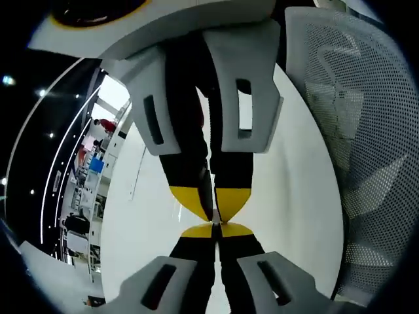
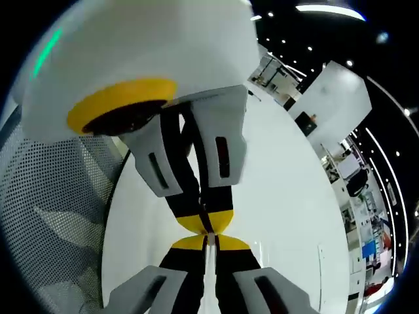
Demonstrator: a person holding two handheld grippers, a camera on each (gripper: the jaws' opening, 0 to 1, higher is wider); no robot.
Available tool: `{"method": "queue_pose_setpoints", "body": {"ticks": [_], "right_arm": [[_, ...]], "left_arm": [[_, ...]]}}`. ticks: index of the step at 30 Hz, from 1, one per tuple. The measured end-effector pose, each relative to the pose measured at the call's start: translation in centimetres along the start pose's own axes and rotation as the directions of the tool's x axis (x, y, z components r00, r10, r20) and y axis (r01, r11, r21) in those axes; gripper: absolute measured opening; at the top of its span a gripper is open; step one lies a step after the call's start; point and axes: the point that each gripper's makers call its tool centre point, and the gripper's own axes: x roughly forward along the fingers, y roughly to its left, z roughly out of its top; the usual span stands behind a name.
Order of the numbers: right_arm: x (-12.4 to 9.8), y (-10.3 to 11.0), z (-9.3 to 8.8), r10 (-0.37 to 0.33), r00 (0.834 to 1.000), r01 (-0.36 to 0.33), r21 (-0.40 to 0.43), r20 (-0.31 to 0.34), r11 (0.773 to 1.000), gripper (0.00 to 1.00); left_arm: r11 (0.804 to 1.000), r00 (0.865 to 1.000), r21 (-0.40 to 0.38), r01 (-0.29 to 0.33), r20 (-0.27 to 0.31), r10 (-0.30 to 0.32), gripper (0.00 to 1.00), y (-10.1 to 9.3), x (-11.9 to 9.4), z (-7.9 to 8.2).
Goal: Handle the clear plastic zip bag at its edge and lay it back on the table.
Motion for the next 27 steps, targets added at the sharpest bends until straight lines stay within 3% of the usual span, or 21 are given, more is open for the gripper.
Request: {"method": "queue_pose_setpoints", "body": {"ticks": [11,27], "right_arm": [[-0.07,0.04,0.13,-0.013,1.0,0.013,-0.026,-0.008,1.0,0.0],[0.04,0.19,0.26,-0.017,1.0,0.017,-0.015,0.001,1.0,0.0]], "left_arm": [[1.0,1.0,0.029,-0.003,-0.005,0.003,0.0,0.02,-0.15,-0.03],[1.0,1.0,0.01,0.002,-0.029,-0.001,0.0,0.03,-0.21,-0.73]]}}
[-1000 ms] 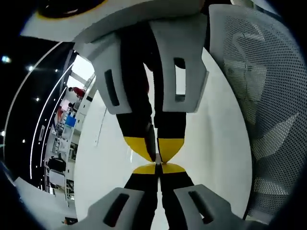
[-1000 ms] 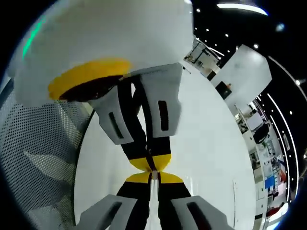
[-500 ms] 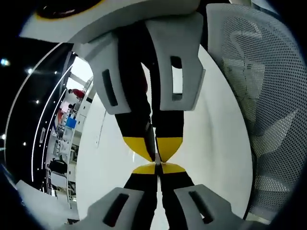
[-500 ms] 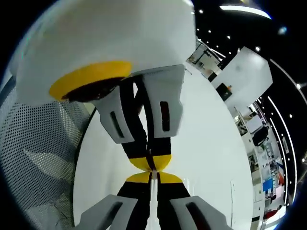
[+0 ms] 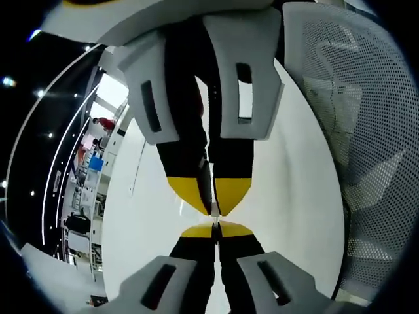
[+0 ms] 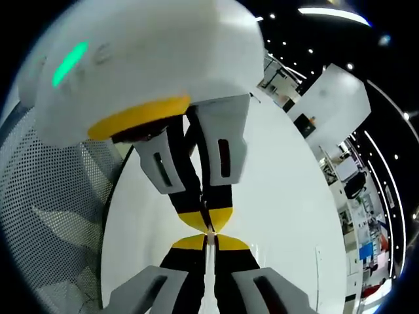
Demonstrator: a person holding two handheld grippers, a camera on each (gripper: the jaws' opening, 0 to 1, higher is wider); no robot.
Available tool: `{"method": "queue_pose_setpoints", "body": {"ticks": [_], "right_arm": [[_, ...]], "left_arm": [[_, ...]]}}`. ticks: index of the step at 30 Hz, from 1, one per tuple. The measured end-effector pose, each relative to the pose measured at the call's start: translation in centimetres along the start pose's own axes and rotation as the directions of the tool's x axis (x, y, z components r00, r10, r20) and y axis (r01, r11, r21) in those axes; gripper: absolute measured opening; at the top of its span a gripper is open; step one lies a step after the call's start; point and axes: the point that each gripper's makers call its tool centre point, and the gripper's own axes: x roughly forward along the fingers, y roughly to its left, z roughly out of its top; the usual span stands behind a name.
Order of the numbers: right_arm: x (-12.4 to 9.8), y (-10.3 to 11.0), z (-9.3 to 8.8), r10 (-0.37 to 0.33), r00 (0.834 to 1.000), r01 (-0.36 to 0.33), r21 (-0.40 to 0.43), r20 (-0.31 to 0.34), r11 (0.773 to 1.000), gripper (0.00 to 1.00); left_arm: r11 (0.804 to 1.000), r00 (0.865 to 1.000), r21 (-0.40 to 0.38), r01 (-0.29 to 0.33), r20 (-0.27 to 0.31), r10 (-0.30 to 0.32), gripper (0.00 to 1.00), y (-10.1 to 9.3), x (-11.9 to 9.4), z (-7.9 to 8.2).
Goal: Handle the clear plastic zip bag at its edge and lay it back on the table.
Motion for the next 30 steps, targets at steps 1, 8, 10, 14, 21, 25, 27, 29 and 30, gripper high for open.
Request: {"method": "queue_pose_setpoints", "body": {"ticks": [1,8,10,14,21,25,27,29,30], "right_arm": [[-0.01,0.0,0.01,-0.002,1.0,0.002,-0.001,0.001,1.0,0.0],[0.42,0.21,-0.45,-0.008,1.0,0.008,-0.036,-0.022,0.999,0.0],[0.45,0.2,-0.47,-0.005,1.0,0.005,-0.021,-0.016,1.0,0.0],[0.13,0.39,-0.46,0.0,1.0,0.0,-0.026,-0.007,1.0,0.0],[-0.07,0.67,-0.71,0.007,1.0,-0.007,-0.037,-0.015,0.999,0.0],[-0.2,0.64,-0.84,0.0,1.0,-0.001,-0.034,-0.017,0.999,0.0],[-0.21,0.63,-0.89,-0.002,1.0,0.002,-0.031,-0.018,1.0,0.0],[-0.27,0.64,-0.9,-0.004,1.0,0.004,-0.027,-0.018,1.0,0.0],[-0.35,0.68,-0.89,-0.004,1.0,0.004,-0.024,-0.017,1.0,0.0]], "left_arm": [[1.0,1.0,-0.006,-0.002,-0.001,0.002,0.0,0.03,-0.03,0.01],[1.0,1.0,-0.005,0.005,-0.002,-0.005,0.0,-0.04,-0.21,0.34],[1.0,1.0,0.001,0.01,-0.006,-0.01,0.0,-0.12,-0.17,0.27],[1.0,1.0,0.005,0.019,0.003,-0.019,0.0,-0.3,-0.24,0.42],[0.999,1.0,0.026,0.031,0.0,-0.031,0.0,-0.64,-0.12,0.73],[0.999,1.0,0.026,0.031,-0.003,-0.031,0.0,-0.6,-0.09,0.88],[0.999,1.0,0.03,0.031,-0.005,-0.031,0.0,-0.58,-0.04,0.87],[0.999,1.0,0.03,0.031,-0.005,-0.031,0.0,-0.61,-0.06,0.88],[0.999,0.999,0.03,0.032,-0.006,-0.032,0.0,-0.64,-0.08,0.87]]}}
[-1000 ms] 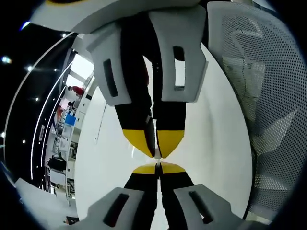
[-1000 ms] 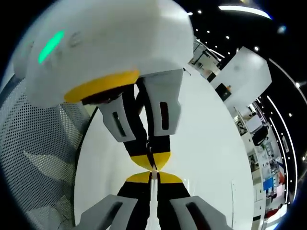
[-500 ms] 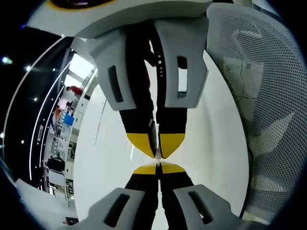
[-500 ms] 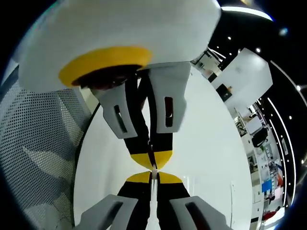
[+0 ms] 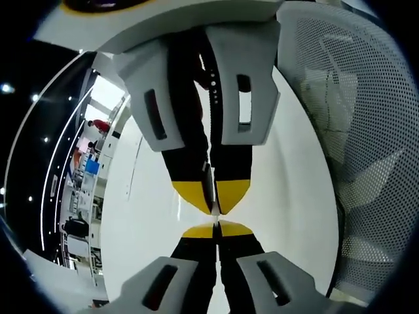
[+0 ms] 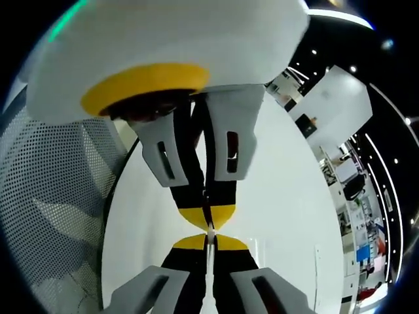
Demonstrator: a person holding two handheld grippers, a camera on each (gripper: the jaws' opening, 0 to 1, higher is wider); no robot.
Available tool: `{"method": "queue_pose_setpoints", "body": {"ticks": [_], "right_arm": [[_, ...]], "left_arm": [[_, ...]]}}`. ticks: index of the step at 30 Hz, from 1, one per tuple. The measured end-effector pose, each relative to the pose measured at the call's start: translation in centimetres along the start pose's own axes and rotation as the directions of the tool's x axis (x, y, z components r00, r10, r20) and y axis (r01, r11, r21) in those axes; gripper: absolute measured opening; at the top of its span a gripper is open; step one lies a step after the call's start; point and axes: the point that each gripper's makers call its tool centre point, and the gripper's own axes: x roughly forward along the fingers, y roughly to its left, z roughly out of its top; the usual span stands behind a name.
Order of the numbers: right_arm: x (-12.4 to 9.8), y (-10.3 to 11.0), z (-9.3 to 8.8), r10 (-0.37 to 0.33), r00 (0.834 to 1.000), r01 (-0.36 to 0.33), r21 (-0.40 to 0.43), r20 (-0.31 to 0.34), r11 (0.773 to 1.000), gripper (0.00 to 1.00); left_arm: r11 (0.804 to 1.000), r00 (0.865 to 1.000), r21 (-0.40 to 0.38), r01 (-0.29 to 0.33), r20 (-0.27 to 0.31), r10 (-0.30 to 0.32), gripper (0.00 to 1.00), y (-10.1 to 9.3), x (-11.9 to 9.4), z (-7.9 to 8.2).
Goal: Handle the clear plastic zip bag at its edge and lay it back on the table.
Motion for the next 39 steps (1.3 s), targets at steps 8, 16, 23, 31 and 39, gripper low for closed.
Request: {"method": "queue_pose_setpoints", "body": {"ticks": [8,16,23,31,39], "right_arm": [[-0.1,0.2,0.0,0.0,1.0,0.0,0.005,-0.002,1.0,0.0],[0.0,0.2,-0.1,0.001,1.0,0.0,0.01,-0.007,1.0,0.0],[-0.3,0.1,-0.6,0.0,1.0,0.0,0.02,-0.014,1.0,0.0],[-0.4,0.1,-0.9,-0.003,1.0,0.003,0.026,-0.017,1.0,0.0],[-0.4,-0.1,-1.2,-0.008,1.0,0.008,0.031,-0.021,0.999,0.0]], "left_arm": [[1.0,1.0,-0.003,0.003,-0.007,-0.003,0.0,-0.2,0.0,-0.2],[1.0,1.0,-0.008,0.003,-0.013,-0.003,0.0,-0.3,-0.1,-0.5],[1.0,1.0,-0.021,0.005,-0.02,-0.005,0.0,-0.3,-0.2,-1.0],[1.0,1.0,-0.017,0.005,-0.022,-0.006,0.0,-0.1,-0.1,-1.1],[1.0,1.0,-0.022,0.005,-0.026,-0.005,0.0,0.0,-0.2,-1.3]]}}
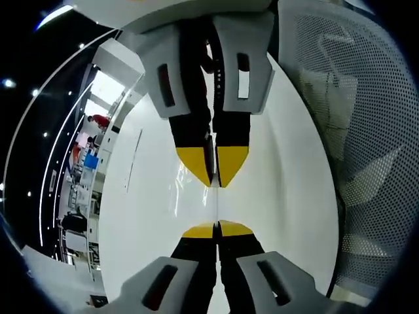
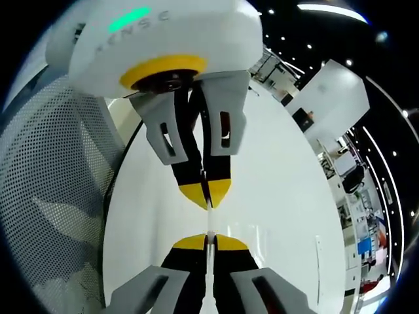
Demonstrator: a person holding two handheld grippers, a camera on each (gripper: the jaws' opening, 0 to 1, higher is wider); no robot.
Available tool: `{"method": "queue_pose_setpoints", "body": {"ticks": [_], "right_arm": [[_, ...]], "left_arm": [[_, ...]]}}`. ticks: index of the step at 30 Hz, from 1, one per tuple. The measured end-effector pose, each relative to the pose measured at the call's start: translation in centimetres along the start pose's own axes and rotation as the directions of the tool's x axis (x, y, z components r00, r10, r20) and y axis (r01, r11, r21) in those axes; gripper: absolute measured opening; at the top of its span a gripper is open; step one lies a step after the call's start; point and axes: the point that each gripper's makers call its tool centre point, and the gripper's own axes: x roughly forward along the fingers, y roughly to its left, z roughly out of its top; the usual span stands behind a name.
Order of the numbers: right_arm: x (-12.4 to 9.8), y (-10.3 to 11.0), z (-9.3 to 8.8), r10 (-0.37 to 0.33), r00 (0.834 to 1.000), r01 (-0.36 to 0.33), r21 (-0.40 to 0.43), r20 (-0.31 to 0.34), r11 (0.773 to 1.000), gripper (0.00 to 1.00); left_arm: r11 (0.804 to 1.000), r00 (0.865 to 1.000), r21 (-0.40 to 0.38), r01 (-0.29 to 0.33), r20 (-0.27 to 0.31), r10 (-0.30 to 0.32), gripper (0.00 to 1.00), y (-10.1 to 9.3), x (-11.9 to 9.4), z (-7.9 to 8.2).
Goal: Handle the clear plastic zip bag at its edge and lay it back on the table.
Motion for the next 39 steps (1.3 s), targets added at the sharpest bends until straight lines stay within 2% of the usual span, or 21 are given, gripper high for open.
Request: {"method": "queue_pose_setpoints", "body": {"ticks": [39], "right_arm": [[-0.6,0.4,-1.3,-0.007,1.0,0.007,0.02,-0.02,1.0,0.0]], "left_arm": [[1.0,1.0,-0.007,0.006,-0.02,-0.006,0.0,-0.3,0.1,-0.9]]}}
